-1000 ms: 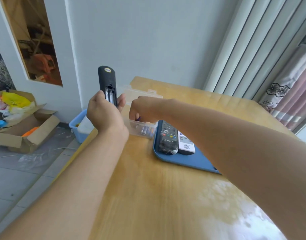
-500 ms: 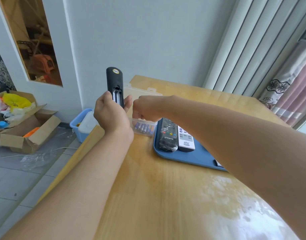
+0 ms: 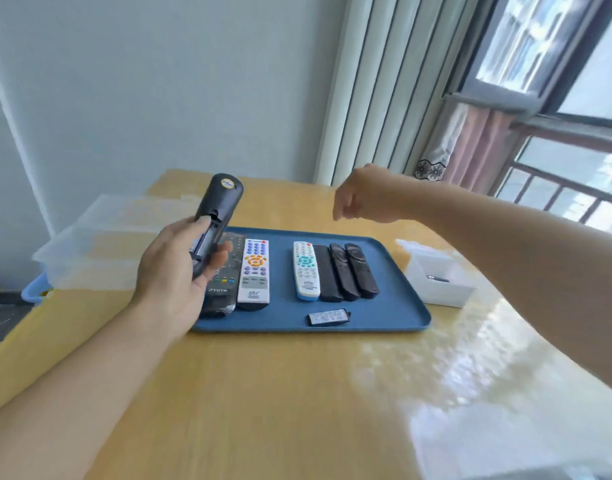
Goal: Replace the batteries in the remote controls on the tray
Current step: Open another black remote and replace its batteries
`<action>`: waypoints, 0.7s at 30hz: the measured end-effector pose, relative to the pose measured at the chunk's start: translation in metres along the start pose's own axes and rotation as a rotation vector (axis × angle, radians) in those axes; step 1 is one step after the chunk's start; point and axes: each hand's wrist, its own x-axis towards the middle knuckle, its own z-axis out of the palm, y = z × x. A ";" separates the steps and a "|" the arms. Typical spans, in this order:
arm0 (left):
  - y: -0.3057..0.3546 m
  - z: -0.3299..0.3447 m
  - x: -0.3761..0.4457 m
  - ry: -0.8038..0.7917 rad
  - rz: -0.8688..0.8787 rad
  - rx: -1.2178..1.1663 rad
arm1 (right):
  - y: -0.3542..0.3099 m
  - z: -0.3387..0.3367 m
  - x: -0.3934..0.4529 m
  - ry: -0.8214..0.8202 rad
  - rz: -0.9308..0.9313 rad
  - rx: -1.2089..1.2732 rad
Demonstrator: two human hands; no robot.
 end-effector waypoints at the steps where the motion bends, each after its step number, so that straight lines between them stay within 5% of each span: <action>1: -0.008 0.011 -0.006 -0.056 -0.032 0.027 | 0.024 0.001 -0.012 -0.026 0.075 -0.018; 5: -0.042 0.065 -0.030 -0.248 -0.067 0.119 | 0.106 0.023 -0.057 -0.193 0.320 -0.037; 11: -0.103 0.129 -0.052 -0.406 -0.066 0.307 | 0.137 0.084 -0.078 -0.211 0.372 -0.087; 21: -0.151 0.129 -0.058 -0.439 -0.073 0.315 | 0.160 0.124 -0.056 -0.220 0.404 -0.222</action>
